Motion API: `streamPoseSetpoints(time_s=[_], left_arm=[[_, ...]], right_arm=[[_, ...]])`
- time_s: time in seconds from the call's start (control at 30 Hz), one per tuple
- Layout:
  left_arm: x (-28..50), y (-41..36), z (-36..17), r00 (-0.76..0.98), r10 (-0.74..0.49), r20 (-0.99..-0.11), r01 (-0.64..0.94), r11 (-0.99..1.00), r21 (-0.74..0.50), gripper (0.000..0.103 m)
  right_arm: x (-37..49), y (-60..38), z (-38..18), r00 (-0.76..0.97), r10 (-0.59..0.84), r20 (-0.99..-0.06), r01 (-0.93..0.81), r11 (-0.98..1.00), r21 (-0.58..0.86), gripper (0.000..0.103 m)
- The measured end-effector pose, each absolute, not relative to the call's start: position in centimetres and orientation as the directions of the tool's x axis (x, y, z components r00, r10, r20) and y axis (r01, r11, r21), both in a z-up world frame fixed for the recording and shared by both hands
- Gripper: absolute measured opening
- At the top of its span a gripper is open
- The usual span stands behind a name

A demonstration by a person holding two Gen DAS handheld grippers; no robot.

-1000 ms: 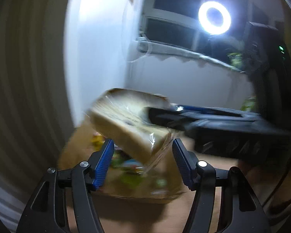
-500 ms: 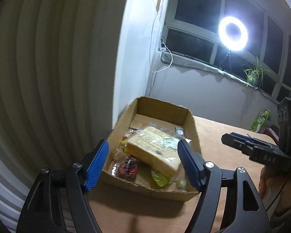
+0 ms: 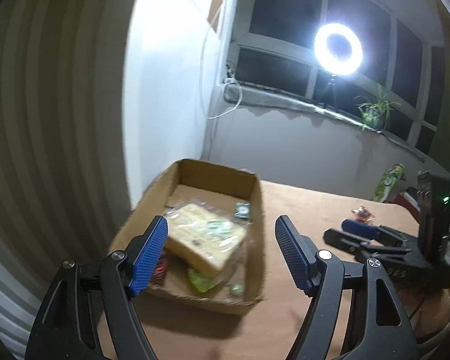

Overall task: Organize snacks
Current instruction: 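Move both tools back toward the red-wrapped chocolate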

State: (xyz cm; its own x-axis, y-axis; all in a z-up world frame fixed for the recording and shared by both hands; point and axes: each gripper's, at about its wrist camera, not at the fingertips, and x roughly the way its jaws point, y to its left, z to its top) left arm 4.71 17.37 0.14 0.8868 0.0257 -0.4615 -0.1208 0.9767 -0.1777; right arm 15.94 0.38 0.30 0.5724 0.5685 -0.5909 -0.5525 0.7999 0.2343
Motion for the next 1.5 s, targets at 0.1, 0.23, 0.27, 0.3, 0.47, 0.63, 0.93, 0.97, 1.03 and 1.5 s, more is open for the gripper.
streamPoseSetpoints(time_s=[0.1,0.23,0.27,0.3,0.47,0.63,0.93,0.97,1.03,1.5], left_arm=[[5.3,16.4,0.8,0.898,-0.041,-0.439,-0.056,0.977,-0.207,0.077],[6.9,15.1,1.6,0.897,-0.155,-0.415,0.057,0.969,-0.239,0.077],[7.4,14.8,1.7,0.892,-0.185,-0.412,0.087,0.966,-0.244,0.078],[8.1,14.4,1.8,0.885,-0.215,-0.412,0.118,0.962,-0.247,0.078],[10.8,12.6,2.1,0.842,-0.331,-0.426,0.242,0.937,-0.250,0.078],[12.8,11.3,1.9,0.795,-0.410,-0.448,0.324,0.910,-0.258,0.078],[13.3,10.5,0.3,0.776,-0.434,-0.458,0.349,0.900,-0.260,0.078],[13.1,10.7,0.1,0.781,-0.426,-0.456,0.339,0.903,-0.263,0.078],[12.8,11.2,-0.5,0.792,-0.408,-0.455,0.310,0.910,-0.277,0.078],[17.2,4.4,-5.2,0.705,-0.363,-0.610,0.263,0.931,-0.252,0.078]], right_arm=[[16.1,-1.3,0.4,0.609,0.510,-0.608,-0.503,0.841,0.201,0.075],[16.6,-3.4,0.4,0.646,0.414,-0.641,-0.415,0.896,0.160,0.075],[16.8,-3.9,0.4,0.654,0.389,-0.649,-0.391,0.908,0.150,0.075],[17.2,-4.6,0.4,0.659,0.357,-0.662,-0.362,0.922,0.137,0.075],[18.2,-6.6,0.7,0.676,0.254,-0.692,-0.247,0.963,0.113,0.075],[18.6,-6.9,1.4,0.689,0.196,-0.698,-0.182,0.979,0.095,0.075],[15.9,-6.7,1.4,0.706,0.108,-0.700,-0.149,0.989,0.003,0.075],[15.5,-6.9,1.5,0.710,0.097,-0.697,-0.147,0.989,-0.011,0.075],[15.0,-7.7,1.2,0.714,0.080,-0.696,-0.141,0.990,-0.031,0.075],[19.9,-18.1,-2.8,0.669,0.126,-0.732,-0.102,0.992,0.078,0.075]])
